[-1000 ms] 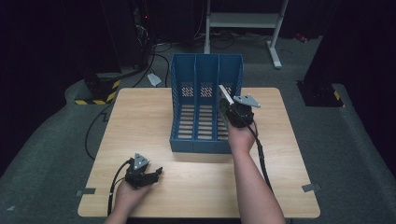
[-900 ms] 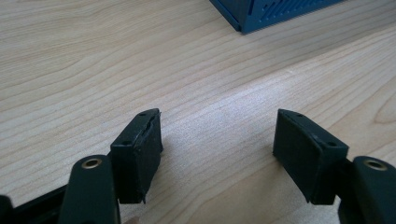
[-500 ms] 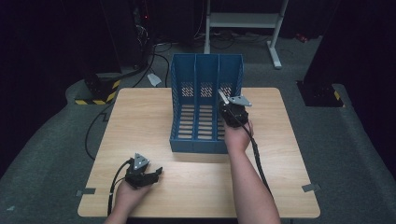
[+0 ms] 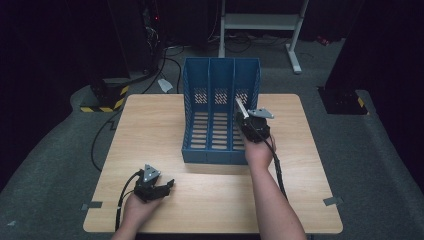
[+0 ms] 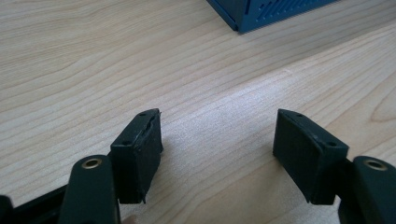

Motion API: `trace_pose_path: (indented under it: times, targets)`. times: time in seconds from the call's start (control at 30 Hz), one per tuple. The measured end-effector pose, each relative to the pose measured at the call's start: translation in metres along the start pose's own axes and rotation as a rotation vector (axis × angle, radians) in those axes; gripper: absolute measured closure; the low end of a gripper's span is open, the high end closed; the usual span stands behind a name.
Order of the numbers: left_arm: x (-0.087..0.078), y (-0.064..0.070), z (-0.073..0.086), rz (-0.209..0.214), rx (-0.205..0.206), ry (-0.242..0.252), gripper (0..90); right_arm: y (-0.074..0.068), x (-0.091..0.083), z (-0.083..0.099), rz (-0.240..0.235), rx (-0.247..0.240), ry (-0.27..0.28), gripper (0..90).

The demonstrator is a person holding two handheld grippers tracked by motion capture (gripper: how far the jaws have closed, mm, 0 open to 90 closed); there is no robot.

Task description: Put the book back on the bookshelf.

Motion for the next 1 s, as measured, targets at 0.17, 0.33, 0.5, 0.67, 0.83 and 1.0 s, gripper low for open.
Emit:
trace_pose_path:
  times: [0.17, 0.33, 0.5, 0.67, 0.83, 1.0]
  targets:
    - [0.000, 0.000, 0.000, 0.001, -0.002, 0.000, 32.5, -0.002, -0.002, 0.010, 0.003, -0.003, -0.021, 75.0]
    - [0.000, 0.000, 0.000, 0.001, -0.001, 0.000, 32.5, -0.001, -0.003, 0.015, 0.000, -0.004, -0.040, 74.7]
    - [0.000, 0.001, 0.000, 0.002, -0.001, -0.001, 32.6, 0.001, -0.005, 0.018, 0.007, -0.011, -0.048, 74.4]
    - [0.000, 0.001, 0.000, 0.003, 0.005, 0.002, 33.7, 0.000, -0.006, 0.018, 0.004, -0.010, -0.061, 73.5]
    - [0.000, 0.001, 0.000, 0.003, 0.005, 0.002, 33.7, 0.000, -0.006, 0.016, -0.010, -0.041, -0.082, 72.4]
    - [0.000, 0.001, 0.000, 0.003, 0.005, 0.002, 33.5, 0.000, -0.008, 0.012, -0.029, -0.047, -0.117, 67.9]
Point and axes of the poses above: each handheld gripper's, and its own axes: x roughly forward along the jaws, z roughly out of its underside, y roughly to its right, the point moved 6 cm from there along x, roughly forward along the jaws, and after that the axes turned 13 degrees about -y, right-handed, at the moved point
